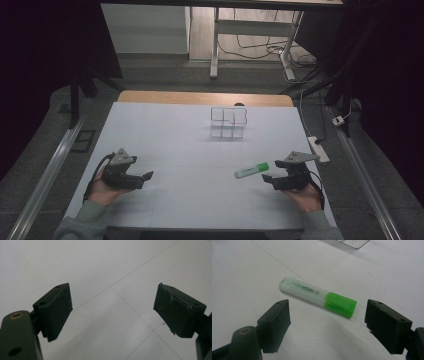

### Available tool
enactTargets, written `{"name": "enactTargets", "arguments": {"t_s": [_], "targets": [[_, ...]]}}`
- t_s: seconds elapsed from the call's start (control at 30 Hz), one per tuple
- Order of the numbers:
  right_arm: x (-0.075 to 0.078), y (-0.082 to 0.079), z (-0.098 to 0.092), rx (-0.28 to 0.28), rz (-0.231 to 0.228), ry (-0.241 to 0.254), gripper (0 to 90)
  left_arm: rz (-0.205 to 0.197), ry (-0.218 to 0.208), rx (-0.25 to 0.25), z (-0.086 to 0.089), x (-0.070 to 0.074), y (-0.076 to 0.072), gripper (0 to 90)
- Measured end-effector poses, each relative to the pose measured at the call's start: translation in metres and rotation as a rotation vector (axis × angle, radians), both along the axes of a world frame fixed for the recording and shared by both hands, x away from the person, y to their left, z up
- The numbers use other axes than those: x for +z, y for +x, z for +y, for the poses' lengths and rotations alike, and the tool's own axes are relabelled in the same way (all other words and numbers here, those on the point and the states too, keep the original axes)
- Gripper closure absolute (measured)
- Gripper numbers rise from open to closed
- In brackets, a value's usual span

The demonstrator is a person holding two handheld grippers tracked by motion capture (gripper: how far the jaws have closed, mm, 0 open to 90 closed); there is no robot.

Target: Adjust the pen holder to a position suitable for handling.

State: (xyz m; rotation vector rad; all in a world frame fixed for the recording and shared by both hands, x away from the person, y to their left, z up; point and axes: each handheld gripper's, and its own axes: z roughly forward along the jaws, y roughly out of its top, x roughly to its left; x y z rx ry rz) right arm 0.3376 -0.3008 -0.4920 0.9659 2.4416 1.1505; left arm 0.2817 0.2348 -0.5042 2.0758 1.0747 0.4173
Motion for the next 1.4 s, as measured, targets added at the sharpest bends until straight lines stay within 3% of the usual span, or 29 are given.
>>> {"name": "enactTargets", "arguments": {"t_s": [0.87,1.4], "targets": [[0.0033,-0.0003,0.0020,0.003,-0.013,0.001,20.2,-0.016,-0.009,-0.014,-0.0018,0.0029,0.0005,15.6],[0.0088,0.0038,0.0013,0.026,-0.010,-0.023,19.5,-0.013,0.000,-0.015,-0.0027,0.0026,0.0003,15.7]]}}
